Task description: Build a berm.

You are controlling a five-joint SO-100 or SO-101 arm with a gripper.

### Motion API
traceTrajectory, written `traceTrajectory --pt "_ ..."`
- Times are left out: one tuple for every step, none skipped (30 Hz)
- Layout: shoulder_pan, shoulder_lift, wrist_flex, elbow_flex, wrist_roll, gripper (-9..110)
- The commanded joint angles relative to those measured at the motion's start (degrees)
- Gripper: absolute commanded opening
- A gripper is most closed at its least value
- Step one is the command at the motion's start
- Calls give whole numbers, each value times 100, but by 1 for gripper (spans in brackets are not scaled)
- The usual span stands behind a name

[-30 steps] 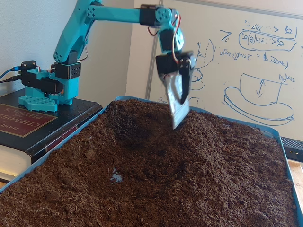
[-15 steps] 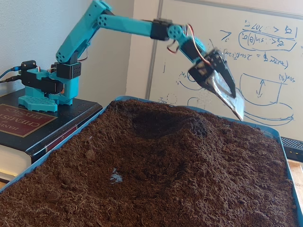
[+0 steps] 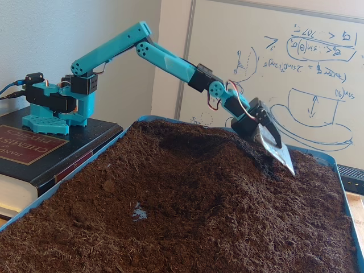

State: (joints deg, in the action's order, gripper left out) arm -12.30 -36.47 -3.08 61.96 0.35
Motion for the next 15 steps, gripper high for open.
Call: traceTrajectory --pt "0 0 211 -554 -62 1" --pt "0 123 202 -554 -62 1" --pt "-9 246 202 -554 -62 1" --pt "-18 343 193 -554 -62 1" --pt "-26 404 176 -554 -62 1" --pt "-26 466 167 -545 -53 1" --pt "-26 483 158 -545 -53 1" --pt "-26 492 141 -527 -44 1" --pt "-26 501 79 -527 -44 1" --pt "-26 501 -44 -527 -26 1" --pt "-26 492 -246 -527 9 1" --pt "-26 483 -510 -527 35 1" --pt "-26 483 -817 -527 44 1" --pt "-26 475 -1169 -545 53 1" --pt "-26 457 -1529 -554 53 1"
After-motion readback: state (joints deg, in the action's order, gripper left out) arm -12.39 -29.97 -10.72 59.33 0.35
